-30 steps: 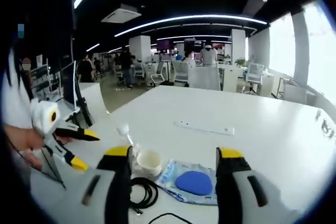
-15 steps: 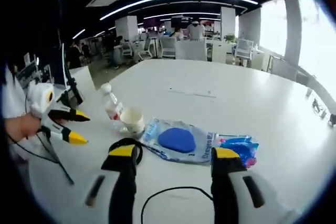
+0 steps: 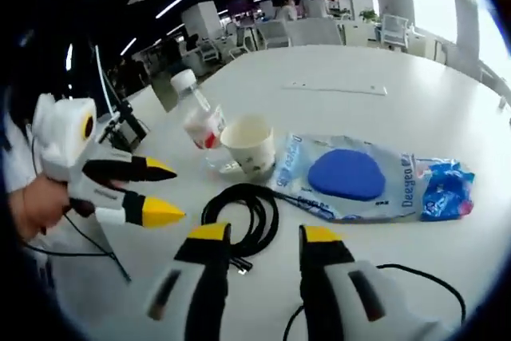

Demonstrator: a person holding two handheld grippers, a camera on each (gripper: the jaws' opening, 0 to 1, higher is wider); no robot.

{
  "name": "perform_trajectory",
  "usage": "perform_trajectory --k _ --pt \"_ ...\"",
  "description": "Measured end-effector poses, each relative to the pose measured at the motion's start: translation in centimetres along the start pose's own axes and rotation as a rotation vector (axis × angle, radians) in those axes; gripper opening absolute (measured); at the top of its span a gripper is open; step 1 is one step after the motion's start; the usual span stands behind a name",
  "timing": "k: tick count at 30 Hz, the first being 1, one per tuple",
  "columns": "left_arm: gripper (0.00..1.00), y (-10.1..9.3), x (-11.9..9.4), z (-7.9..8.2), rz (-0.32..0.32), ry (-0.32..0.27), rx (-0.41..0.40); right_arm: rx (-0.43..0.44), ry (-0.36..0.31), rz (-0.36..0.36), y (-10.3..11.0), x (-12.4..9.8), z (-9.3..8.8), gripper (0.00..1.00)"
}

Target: Arrange the tabletop items into an orderly group along one side of the table until the central work area is clear of visible clutter.

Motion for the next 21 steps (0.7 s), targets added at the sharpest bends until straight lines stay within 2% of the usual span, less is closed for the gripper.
perform_trajectory --k 2,3,4,5,7,9,11,13,15,21 --pt "0.34 -0.2 0.5 0.3 -0.003 -0.002 -0.011 0.012 -0.005 0.005 0.4 1.1 0.2 0.27" --pt "0.32 -0.1 0.9 0.1 0.005 0.024 0.003 0.010 -0.004 0.001 0.4 1.5 0.1 0.27" --pt "0.31 0.0 1.3 0.1 0.010 0.030 0.005 -0.003 0.012 -0.017 0.1 2.0 -0.2 0.28" --pt "0.32 0.0 1.8 0.0 0.012 0.041 0.005 0.034 0.069 0.001 0.2 2.6 -1.2 0.28" --pt "0.32 0.1 2.3 -0.1 0.006 0.051 -0.002 0.023 0.023 -0.032 -0.5 2.9 -0.5 0.29" --pt "0.32 0.2 2.6 -0.1 0.005 0.056 -0.001 0.036 0.037 -0.019 -0.5 3.2 -0.5 0.26" --pt "0.31 0.4 3.0 0.0 0.012 0.057 -0.008 0.022 0.055 -0.027 -0.8 3.7 -0.8 0.28" --pt "0.30 0.5 3.4 -0.3 0.008 0.074 -0.003 0.056 0.059 -0.014 -0.8 3.9 -0.9 0.25" --pt "0.29 0.5 3.7 -0.6 0.003 0.088 0.000 0.024 0.068 -0.029 -1.0 4.2 -1.1 0.26" --pt "0.22 0.1 4.6 -1.6 -0.008 0.126 0.022 0.043 0.110 -0.024 -1.2 5.2 -2.4 0.20"
Point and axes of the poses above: the point that each gripper's makers call its tool centre point, and the gripper's own axes: x roughly forward along the fingers, y roughly to its left, z roughly out of its top, the point moved 1 cm from there along -x, roughly backward along the fingers, and after that the axes turned 2 degrees about z, right-handed, at the moved point
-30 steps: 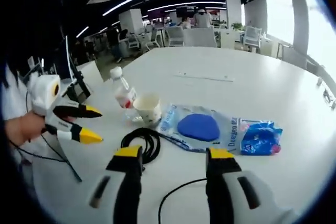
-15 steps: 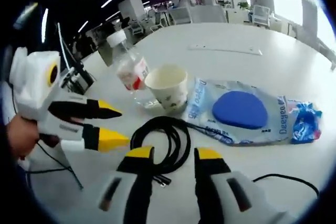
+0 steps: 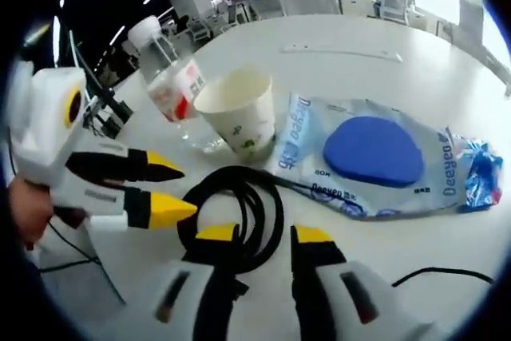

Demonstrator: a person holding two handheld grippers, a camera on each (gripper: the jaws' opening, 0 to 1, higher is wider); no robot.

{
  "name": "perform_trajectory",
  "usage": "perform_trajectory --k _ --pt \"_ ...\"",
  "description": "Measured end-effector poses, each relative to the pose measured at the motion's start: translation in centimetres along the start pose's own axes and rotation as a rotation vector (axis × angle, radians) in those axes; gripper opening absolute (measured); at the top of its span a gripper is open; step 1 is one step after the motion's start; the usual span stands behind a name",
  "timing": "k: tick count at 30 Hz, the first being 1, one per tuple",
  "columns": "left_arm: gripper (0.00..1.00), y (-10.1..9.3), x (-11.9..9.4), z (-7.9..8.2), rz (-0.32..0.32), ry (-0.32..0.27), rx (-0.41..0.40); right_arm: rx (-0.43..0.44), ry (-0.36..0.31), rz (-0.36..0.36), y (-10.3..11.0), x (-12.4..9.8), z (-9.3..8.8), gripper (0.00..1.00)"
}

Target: Arrange the tabletop items into an orderly group along one side of the table until the central work area is clear of visible clutter.

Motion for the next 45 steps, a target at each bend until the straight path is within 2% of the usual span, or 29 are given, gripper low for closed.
perform_trajectory --k 2,5,12,14,16,17,29,45 --pt "0.18 0.0 0.3 -0.3 0.003 0.011 0.005 0.003 0.004 0.002 -0.1 0.3 -0.2 0.16" --pt "0.12 -0.2 0.7 -0.7 0.006 0.033 0.025 0.006 0.002 -0.004 -0.1 0.3 0.0 0.14" --pt "0.07 0.0 0.7 -0.5 0.010 0.030 0.014 -0.017 0.006 -0.018 -0.3 0.4 0.1 0.11" --pt "0.03 -0.3 0.6 -0.4 -0.006 0.027 0.015 -0.020 0.007 -0.012 -0.1 0.4 0.1 0.08" --pt "0.02 0.0 0.7 -0.5 0.011 0.032 0.008 -0.027 0.012 -0.012 0.0 0.4 0.0 0.07" --pt "0.01 0.1 0.7 -0.5 0.013 0.035 0.001 -0.029 0.010 -0.009 0.0 0.4 0.0 0.04" --pt "0.00 0.1 0.3 -0.3 0.009 0.013 -0.022 -0.029 -0.009 0.015 0.5 0.1 0.0 0.03" --pt "0.00 0.2 -0.4 -0.5 -0.001 -0.007 -0.094 -0.024 -0.041 0.037 0.9 -0.6 0.2 0.00"
Point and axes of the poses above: the point that each gripper's makers call its tool centre point, and the gripper's own axes: x roughly forward along the fingers, y roughly to its left, z roughly out of its top, the point moved 1 cm from there along -x, roughly backward along the fingers, and after that the axes turned 2 degrees about z, right-handed, at the moved point
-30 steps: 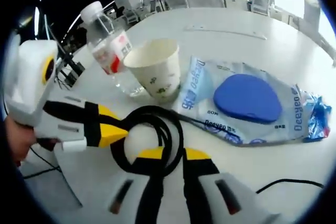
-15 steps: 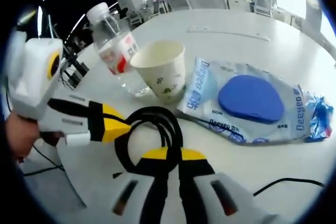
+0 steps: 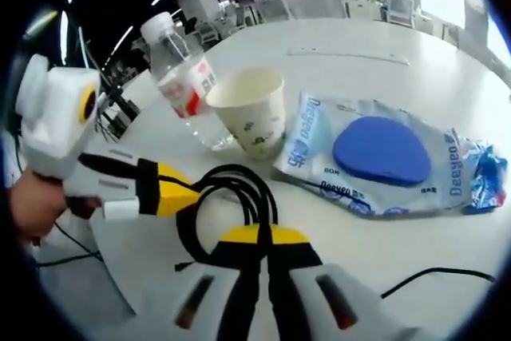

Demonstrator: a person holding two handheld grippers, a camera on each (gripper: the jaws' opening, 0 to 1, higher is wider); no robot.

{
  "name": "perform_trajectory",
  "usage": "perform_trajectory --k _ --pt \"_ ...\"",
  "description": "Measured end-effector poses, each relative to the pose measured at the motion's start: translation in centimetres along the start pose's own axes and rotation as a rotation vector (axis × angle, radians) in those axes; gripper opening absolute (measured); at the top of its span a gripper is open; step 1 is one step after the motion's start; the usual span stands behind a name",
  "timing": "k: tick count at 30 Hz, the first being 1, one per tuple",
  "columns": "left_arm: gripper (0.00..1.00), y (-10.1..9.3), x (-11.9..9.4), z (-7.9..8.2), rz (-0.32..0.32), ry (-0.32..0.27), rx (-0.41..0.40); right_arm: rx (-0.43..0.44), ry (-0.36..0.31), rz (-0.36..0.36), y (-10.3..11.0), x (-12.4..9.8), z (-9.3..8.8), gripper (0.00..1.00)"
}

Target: Arrange the tabletop items into an orderly group along one side of the table until the central work area is clear of visible clutter.

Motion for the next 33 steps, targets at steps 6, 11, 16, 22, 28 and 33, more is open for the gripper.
perform_trajectory --k 6,11,16,22,28,33 --pt "0.00 0.0 -0.8 0.2 -0.006 -0.014 -0.031 0.008 -0.012 0.018 0.3 -0.6 0.2 0.00" --pt "0.00 -0.2 -1.7 0.4 -0.005 -0.038 -0.040 -0.004 -0.031 0.027 0.7 -1.4 0.6 0.00" --pt "0.00 -0.5 -2.8 0.9 -0.005 -0.066 -0.051 -0.023 -0.057 0.034 1.2 -2.6 1.2 0.00" --pt "0.00 -1.1 -4.5 1.8 -0.007 -0.103 -0.047 -0.045 -0.087 0.046 1.6 -4.3 2.1 0.00" --pt "0.00 -2.0 -6.4 3.3 -0.018 -0.157 -0.056 -0.062 -0.140 0.055 1.7 -7.0 3.6 0.00" --pt "0.00 -3.4 -8.1 4.9 -0.029 -0.215 -0.047 -0.091 -0.180 0.054 1.7 -9.6 4.9 0.00"
Point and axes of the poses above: the point that each gripper's makers call its tool centre point, and the gripper's own axes: x roughly forward along the fingers, y roughly to its left, z roughly out of its top, the point moved 1 cm from there along -x, roughly backward along the fingers, and after that the axes turned 2 degrees about z, right-handed, at the moved point
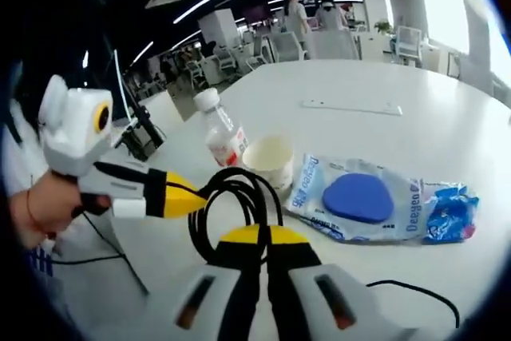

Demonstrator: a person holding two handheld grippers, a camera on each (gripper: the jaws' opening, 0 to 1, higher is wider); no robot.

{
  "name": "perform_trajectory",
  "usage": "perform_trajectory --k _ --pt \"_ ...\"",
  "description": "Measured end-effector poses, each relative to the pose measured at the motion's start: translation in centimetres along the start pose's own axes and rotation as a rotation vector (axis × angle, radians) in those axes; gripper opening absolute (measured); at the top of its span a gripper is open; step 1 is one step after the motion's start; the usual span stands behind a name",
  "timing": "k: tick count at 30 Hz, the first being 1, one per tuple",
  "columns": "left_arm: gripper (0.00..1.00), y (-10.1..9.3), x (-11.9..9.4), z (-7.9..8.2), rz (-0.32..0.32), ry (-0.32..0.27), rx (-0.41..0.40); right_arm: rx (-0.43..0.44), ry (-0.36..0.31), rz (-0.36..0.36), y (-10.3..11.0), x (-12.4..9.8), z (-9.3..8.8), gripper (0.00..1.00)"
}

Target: Arrange the tabletop items into an orderly group along one side of the table until the central work area is clear of visible clutter.

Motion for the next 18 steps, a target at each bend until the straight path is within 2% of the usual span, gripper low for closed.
perform_trajectory --k 4,9,14,18 --pt "0.00 -1.1 -0.8 1.6 -0.009 -0.032 0.027 0.006 -0.031 -0.004 -0.3 -1.7 0.9 0.00" --pt "0.00 -3.1 -2.0 5.5 -0.025 -0.089 0.105 0.024 -0.104 -0.022 -1.3 -5.0 3.3 0.00" --pt "0.00 -6.2 -3.0 9.6 -0.065 -0.143 0.161 0.009 -0.162 -0.059 -3.1 -8.4 5.8 0.00" --pt "0.00 -8.2 -3.2 11.4 -0.086 -0.169 0.191 0.009 -0.186 -0.081 -4.4 -10.8 6.9 0.00"
Point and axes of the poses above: the point that each gripper's makers call its tool centre point, and the gripper's own axes: x roughly forward along the fingers, y roughly to its left, z roughly out of its top, the point moved 1 cm from there along -x, roughly backward along the fingers, and after that the axes turned 2 degrees about z, right-handed, at the moved point
